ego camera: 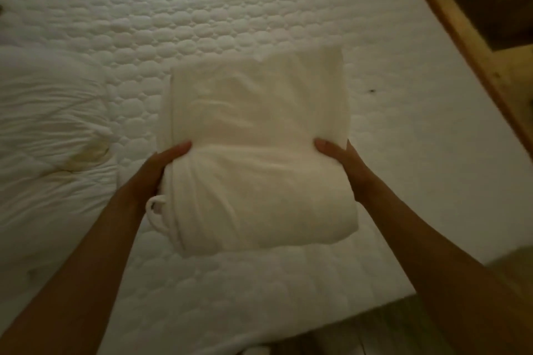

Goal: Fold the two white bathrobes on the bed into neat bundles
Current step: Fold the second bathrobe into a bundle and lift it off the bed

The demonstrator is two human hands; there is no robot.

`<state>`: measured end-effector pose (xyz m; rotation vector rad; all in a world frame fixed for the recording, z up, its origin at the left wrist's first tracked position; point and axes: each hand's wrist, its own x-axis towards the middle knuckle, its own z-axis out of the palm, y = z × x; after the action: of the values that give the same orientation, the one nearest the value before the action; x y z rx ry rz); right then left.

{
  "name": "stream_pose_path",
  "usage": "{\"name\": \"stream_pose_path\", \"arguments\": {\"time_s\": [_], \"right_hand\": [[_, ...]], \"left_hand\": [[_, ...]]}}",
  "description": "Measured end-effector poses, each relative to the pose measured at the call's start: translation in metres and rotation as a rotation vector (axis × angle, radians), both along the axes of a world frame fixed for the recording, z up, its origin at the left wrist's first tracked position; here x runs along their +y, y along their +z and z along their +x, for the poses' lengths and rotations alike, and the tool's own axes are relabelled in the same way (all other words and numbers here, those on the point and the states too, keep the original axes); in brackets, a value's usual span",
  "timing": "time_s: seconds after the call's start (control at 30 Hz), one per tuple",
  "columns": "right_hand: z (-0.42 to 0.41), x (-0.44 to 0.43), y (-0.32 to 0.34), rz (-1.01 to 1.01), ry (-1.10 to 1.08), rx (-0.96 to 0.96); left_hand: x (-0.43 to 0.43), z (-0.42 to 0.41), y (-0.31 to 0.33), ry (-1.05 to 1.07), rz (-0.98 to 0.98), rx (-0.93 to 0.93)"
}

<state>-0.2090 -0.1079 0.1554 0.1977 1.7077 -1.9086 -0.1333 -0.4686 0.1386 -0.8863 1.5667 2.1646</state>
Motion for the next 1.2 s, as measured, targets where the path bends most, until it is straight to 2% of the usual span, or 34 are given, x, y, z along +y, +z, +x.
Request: {"name": "stream_pose_path", "arguments": {"time_s": [0.13, 0.27, 0.43, 0.6, 0.73, 1.2], "right_hand": [[0.092, 0.075, 0.052, 0.01, -0.196, 0.004], [0.177, 0.133, 0.095, 0.05, -0.416, 0.001], [0.294, 0.21, 0.133, 0.091, -0.626, -0.114], [0.388, 0.275, 0.161, 0.019, -0.848, -0.138], [0.455, 0.336, 0.165, 0.013, -1.003, -0.141], [0.652, 0.556, 0.145, -0.146, -1.316, -0.218]], "left_hand": [[0.076, 0.024, 0.065, -0.186, 0.004, 0.016], [0.14, 0.044, 0.101, -0.328, -0.049, 0.021], [0.23, 0.082, 0.138, -0.542, -0.096, 0.034], [0.338, 0.117, 0.168, -0.74, -0.094, 0.072], [0.428, 0.147, 0.18, -0.861, -0.083, 0.076], [0.743, 0.253, 0.172, -1.236, -0.117, 0.048]]}}
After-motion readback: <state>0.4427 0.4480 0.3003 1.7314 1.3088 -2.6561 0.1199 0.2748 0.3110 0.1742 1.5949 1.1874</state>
